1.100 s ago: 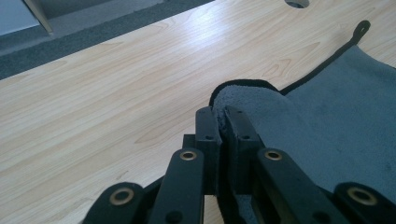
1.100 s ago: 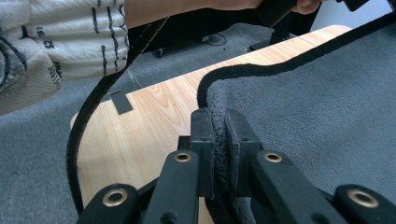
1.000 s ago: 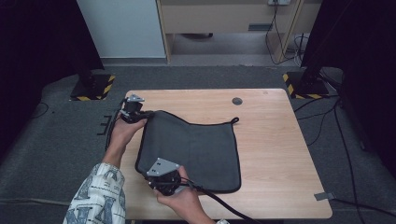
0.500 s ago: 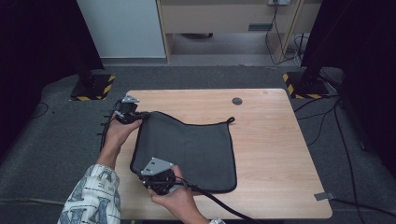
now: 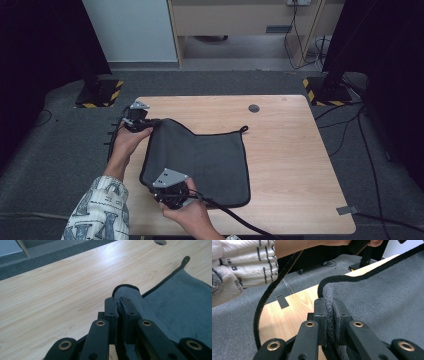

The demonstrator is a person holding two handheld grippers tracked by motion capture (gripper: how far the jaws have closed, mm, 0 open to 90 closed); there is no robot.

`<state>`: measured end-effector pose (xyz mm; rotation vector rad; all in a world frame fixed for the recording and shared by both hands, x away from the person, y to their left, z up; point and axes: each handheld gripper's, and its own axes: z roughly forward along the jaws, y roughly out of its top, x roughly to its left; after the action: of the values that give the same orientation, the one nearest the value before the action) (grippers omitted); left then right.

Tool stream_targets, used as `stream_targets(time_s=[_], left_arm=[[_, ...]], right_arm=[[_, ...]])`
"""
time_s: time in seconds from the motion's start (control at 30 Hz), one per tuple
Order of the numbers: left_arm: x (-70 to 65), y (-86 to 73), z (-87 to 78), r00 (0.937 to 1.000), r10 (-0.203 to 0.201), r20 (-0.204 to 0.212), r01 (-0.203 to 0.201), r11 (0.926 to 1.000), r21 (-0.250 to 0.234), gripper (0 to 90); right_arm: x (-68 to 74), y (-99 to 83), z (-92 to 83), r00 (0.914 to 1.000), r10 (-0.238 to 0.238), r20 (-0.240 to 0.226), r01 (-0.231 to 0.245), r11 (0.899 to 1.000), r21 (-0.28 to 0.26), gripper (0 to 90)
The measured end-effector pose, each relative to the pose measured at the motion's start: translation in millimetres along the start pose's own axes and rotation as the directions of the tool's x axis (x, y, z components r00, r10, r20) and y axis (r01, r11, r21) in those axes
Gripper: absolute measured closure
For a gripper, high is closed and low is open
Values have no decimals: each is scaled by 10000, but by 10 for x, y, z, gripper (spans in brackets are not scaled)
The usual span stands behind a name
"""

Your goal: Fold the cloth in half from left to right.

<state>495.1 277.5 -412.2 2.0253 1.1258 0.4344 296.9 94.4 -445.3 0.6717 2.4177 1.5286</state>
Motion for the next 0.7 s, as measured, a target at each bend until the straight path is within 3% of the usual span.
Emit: stream_targets(time_s=[0.37,0.7], left_arm=[[-184,136,130,9995,-72,297,78,9998,-205,845],[-435,264,338,9978,-12,659,35,9994,-345,845]], right_arm=[[-168,-100,-254,9992,298,279,-295,9995,-133,834],[-310,-179,-494,9975,418,576,-409,9990,-168,834]])
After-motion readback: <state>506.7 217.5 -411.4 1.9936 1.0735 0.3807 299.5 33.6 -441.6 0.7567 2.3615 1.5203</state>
